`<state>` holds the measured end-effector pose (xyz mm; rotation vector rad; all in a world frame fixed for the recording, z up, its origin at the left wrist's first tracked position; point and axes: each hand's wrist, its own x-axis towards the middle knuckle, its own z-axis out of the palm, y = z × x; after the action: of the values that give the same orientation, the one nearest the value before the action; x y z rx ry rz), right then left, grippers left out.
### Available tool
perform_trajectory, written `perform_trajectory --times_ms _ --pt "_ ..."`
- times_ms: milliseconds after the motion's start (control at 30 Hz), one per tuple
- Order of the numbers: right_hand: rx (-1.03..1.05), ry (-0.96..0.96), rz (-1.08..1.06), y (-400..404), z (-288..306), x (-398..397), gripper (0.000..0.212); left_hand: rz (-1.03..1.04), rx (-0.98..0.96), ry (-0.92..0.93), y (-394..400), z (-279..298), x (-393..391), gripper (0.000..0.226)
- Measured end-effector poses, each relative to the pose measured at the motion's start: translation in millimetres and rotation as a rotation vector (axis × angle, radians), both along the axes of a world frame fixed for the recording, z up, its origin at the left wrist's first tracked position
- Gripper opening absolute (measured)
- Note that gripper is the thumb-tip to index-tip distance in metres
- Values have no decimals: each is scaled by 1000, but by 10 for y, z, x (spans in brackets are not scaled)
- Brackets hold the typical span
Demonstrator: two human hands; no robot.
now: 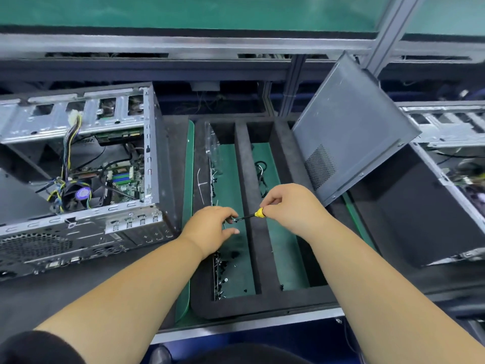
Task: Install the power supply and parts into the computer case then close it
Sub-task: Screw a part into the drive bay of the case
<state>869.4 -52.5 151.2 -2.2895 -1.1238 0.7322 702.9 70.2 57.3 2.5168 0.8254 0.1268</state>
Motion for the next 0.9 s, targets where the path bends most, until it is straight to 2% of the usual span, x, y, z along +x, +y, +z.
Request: perform_trajectory --times_ms 167,467,567,667,800,900 --pt "17 14 7 -9 6 38 4 80 -48 59 -7 116 115 17" --pt "-84 -41 56 54 -221 -9 7 157 -98 133 49 83 25 26" --pt "-17 -40 21 77 -225 21 15 189 -175 81 47 80 18 25" --pt "137 49 -71 120 -144 69 16 313 -360 -66 38 85 9 18" --pt "385 280 -146 178 59 129 13 528 -718 -352 30 206 73 16" --pt "598 360 -165 200 226 120 7 653 -1010 -548 34 357 180 12"
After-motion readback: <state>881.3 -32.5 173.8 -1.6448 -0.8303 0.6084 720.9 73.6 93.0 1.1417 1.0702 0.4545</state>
